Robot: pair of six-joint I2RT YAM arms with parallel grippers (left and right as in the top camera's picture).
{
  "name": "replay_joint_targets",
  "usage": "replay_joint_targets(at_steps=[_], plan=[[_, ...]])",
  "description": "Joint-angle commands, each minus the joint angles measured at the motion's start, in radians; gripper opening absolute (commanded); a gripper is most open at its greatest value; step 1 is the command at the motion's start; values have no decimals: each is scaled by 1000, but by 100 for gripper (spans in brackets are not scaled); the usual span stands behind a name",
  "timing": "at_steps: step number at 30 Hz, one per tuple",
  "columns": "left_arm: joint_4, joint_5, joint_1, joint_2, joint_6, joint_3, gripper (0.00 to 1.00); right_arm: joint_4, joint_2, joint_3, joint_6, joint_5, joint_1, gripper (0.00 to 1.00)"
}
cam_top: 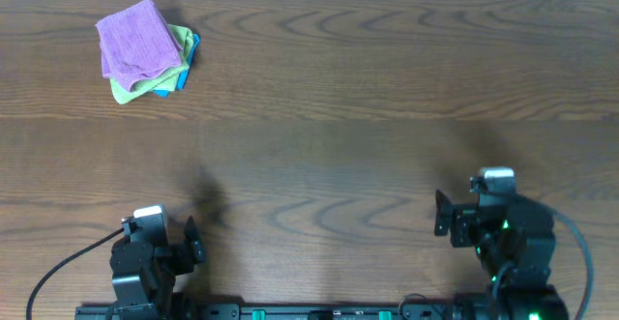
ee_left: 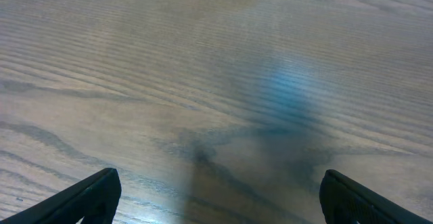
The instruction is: Fold the cloth
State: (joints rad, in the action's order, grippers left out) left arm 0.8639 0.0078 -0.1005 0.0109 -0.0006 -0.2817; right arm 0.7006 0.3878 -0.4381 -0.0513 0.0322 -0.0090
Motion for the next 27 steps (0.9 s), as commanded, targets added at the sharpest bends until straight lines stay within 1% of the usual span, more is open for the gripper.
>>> replay_joint_targets(at_steps=[1,6,11,17,20,27], plan=[[26,-8,6,-7,-7,7,95,-2,-79,60,-47,-53,-3,99],[26,-8,6,-7,-7,7,95,-2,-181,138,-47,-82,-3,99],[26,-8,6,-7,-7,7,95,-1,-244,196,-47,-81,-3,99],[26,-8,6,-7,-7,7,95,-1,-311,251,33,-96,-3,99],[26,-8,6,-7,-7,7,95,-1,-341,278,117,-118,-3,99],[26,-8,6,-7,-7,7,95,7,-366,277,126,-123,-2,99]])
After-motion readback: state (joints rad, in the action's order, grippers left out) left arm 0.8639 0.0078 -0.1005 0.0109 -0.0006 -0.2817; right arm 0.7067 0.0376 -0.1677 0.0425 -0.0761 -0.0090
